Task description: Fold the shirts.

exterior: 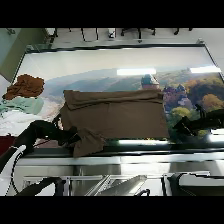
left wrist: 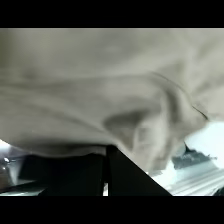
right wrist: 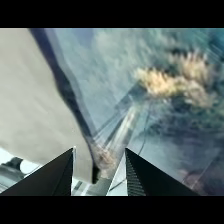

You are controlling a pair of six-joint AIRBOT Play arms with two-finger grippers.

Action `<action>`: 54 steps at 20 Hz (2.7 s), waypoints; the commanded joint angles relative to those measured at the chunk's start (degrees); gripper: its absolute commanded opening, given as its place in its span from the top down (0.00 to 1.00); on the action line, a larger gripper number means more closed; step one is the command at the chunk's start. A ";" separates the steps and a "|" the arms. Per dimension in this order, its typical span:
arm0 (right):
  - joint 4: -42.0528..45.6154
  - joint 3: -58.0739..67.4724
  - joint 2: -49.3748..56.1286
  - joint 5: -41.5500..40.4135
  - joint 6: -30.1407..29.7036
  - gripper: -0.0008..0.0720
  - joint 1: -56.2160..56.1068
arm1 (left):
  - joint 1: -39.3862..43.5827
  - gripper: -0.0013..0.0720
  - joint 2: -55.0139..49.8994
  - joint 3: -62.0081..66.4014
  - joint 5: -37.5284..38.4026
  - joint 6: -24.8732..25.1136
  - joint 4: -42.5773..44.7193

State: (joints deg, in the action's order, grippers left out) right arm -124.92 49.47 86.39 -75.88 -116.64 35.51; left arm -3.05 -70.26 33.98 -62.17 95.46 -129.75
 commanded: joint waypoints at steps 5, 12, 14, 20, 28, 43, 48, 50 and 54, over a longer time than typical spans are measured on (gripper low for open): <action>-0.66 -3.58 3.65 1.79 -0.72 0.48 -7.50 | -0.15 0.96 8.31 1.81 -4.15 -0.42 -0.28; -1.11 -3.45 0.76 3.28 2.95 0.95 -11.47 | -7.32 0.96 20.74 1.73 -17.29 -2.99 8.26; 5.88 -3.48 -2.99 3.34 8.96 0.95 -10.60 | -9.92 0.96 25.33 0.20 -19.47 -3.61 12.74; 19.87 -4.07 -13.75 3.30 22.88 0.95 -10.32 | -13.18 0.96 32.46 -8.31 -18.64 -2.40 13.22; -7.48 0.02 -14.10 15.74 8.66 0.95 -14.01 | -12.46 0.96 13.86 12.22 -9.01 -1.88 8.09; -5.92 16.63 7.56 26.67 6.16 0.94 -23.58 | 1.36 0.96 -28.55 48.19 -3.41 -4.15 8.68; 2.27 21.27 7.56 22.56 5.38 0.40 -23.23 | 1.40 0.05 -29.20 50.31 -5.57 -4.63 8.07; 5.81 23.63 7.82 21.11 5.42 0.14 -22.80 | 0.90 0.05 -29.20 53.90 -9.44 -4.76 8.07; 4.90 29.31 14.32 11.21 4.76 0.15 -21.81 | 0.04 0.05 -29.18 63.39 -16.98 -7.93 8.11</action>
State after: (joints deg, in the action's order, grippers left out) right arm -121.21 74.89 96.92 -57.47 -111.18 13.17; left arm -2.55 -99.31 91.66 -73.49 89.36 -121.56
